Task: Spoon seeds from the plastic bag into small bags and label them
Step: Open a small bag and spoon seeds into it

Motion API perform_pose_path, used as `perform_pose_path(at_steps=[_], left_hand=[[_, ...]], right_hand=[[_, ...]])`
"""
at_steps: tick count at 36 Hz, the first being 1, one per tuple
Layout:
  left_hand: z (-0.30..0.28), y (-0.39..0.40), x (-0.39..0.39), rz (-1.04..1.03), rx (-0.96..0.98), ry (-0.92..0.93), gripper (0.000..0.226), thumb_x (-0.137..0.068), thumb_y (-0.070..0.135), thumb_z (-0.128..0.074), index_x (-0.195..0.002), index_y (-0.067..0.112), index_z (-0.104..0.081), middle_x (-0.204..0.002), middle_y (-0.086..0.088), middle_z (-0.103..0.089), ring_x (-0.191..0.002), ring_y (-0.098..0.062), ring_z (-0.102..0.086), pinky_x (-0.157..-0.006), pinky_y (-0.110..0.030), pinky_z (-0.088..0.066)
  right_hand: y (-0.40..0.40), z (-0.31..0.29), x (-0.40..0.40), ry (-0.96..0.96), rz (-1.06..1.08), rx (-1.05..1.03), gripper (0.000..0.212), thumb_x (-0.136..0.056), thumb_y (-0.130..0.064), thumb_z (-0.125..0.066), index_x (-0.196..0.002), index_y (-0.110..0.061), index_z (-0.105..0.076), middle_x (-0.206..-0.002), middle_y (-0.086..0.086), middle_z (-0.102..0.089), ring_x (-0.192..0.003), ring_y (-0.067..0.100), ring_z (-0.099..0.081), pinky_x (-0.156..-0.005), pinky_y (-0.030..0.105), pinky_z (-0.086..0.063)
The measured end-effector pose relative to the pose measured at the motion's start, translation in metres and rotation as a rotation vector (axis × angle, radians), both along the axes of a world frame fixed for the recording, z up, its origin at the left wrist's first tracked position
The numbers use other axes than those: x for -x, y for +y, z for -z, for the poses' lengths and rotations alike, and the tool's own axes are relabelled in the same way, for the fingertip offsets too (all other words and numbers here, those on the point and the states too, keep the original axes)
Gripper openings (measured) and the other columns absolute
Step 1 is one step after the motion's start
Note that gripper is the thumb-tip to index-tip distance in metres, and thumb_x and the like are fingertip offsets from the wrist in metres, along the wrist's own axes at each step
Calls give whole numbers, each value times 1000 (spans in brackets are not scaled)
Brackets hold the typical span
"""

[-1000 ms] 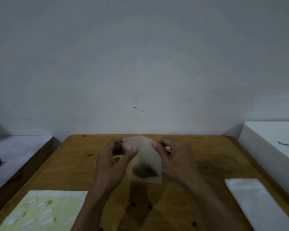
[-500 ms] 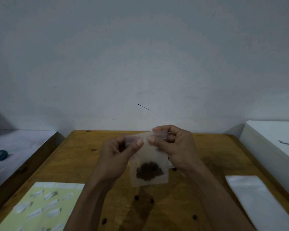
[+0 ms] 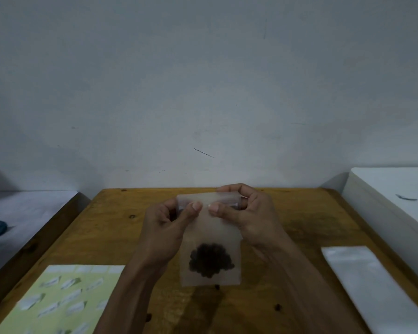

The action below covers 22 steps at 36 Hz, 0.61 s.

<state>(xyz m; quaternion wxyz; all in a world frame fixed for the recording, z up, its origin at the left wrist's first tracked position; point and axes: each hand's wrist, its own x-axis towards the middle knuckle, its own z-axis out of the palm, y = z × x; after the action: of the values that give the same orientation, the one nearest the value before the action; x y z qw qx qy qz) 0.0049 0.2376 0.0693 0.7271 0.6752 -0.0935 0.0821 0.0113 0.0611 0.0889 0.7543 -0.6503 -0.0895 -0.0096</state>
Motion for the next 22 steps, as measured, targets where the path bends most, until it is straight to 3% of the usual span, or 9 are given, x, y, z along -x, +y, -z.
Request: perform_pose_path(at_steps=[2, 4, 8, 10, 12, 14, 17, 20, 22], left_hand=[[2, 5, 0, 1, 29, 22, 31, -85, 23, -66, -99, -4, -73, -97, -21, -74, -87, -32, -72, -73, -43, -60], [3, 9, 2, -26, 36, 11, 36, -82, 23, -68, -93, -11, -70, -90, -22, -72, -78, -28, -67, -66, -37, -57], [6, 15, 11, -69, 41, 11, 40, -79, 25, -71, -82, -15, -68, -78, -26, -68, -69, -27, -63, -60, -37, -53], [7, 18, 17, -66, 20, 41, 41, -76, 27, -71, -77, -14, -68, -75, -28, -67, -68, -27, -63, -61, -38, -52], [8, 26, 23, -51, -4, 95, 37, -74, 28, -71, -70, -8, -70, -70, -18, -67, -67, -24, -64, -59, -38, -53], [11, 38, 29, -37, -35, 175, 41, -73, 28, -71, -77, -13, -69, -75, -21, -69, -69, -27, -67, -60, -39, -56], [24, 60, 38, -77, -121, 280, 36, -75, 21, -74, -87, -13, -71, -84, -31, -70, -70, -32, -68, -58, -40, -58], [40, 76, 41, -161, -317, 300, 13, -82, 11, -78, -79, -1, -73, -80, -26, -71, -69, -31, -68, -60, -44, -57], [54, 84, 40, -241, -468, 295, 15, -82, 13, -80, -73, 4, -72, -73, -19, -70, -66, -25, -66, -58, -40, -53]], right_hand=[[-2, 0, 1, 33, -21, -22, 40, -66, -11, -84, -102, -6, -68, -95, 13, -76, -84, 26, -73, -67, 39, -61], [-3, 1, 2, 76, -61, -20, 34, -73, -13, -80, -104, -7, -70, -97, 13, -77, -90, 26, -74, -74, 42, -61], [3, 10, 9, 130, -52, -60, 23, -80, -5, -75, -103, -7, -72, -93, 12, -78, -85, 23, -75, -66, 31, -60], [8, 16, 13, 168, -23, -97, 23, -78, -1, -77, -100, -6, -73, -92, 11, -78, -82, 22, -75, -66, 31, -59], [14, 21, 17, 193, 1, -111, 23, -75, 0, -79, -97, -4, -74, -90, 11, -77, -81, 22, -75, -64, 32, -59], [20, 27, 23, 229, 7, -95, 27, -72, 1, -82, -96, -2, -73, -89, 12, -77, -82, 24, -75, -63, 33, -60], [35, 42, 32, 277, -6, -8, 27, -71, 4, -83, -95, -4, -72, -87, 9, -78, -82, 24, -75, -64, 31, -60], [55, 66, 35, 293, 9, 175, 22, -73, -4, -84, -88, -16, -73, -85, -1, -77, -80, 12, -73, -63, 25, -57], [67, 79, 33, 268, 42, 344, 20, -76, -13, -84, -87, -24, -72, -87, -5, -75, -80, 7, -71, -65, 24, -58]])
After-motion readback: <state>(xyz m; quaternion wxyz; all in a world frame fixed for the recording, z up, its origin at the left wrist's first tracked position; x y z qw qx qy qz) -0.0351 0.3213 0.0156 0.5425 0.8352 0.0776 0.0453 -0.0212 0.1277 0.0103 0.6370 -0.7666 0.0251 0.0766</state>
